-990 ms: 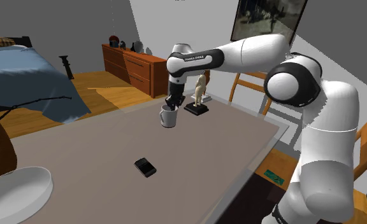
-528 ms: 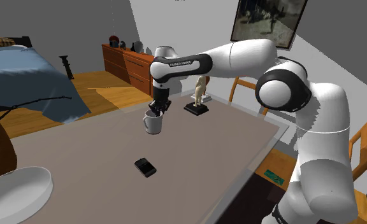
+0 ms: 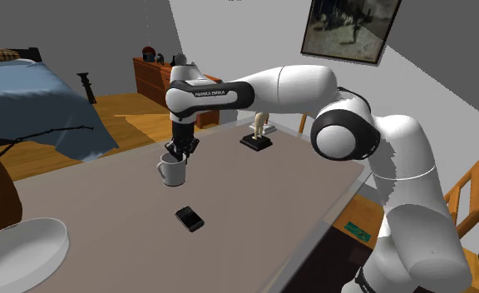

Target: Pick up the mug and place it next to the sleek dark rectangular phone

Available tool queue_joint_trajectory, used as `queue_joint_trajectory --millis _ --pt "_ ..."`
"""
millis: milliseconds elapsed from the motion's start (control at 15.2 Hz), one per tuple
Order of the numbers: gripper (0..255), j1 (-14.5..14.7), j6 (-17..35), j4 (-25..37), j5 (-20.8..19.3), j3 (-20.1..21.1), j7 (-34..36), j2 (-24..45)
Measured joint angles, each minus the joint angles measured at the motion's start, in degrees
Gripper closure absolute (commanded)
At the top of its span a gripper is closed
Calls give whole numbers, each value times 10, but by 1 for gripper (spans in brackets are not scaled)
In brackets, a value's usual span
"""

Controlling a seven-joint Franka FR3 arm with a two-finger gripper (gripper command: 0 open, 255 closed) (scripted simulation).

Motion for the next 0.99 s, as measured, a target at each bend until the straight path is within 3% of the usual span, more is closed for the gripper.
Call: queue_joint_trajectory --millis 396,990 --pt "255 29 -44 147 1 15 58 99" --pt "255 34 11 111 4 17 57 117"
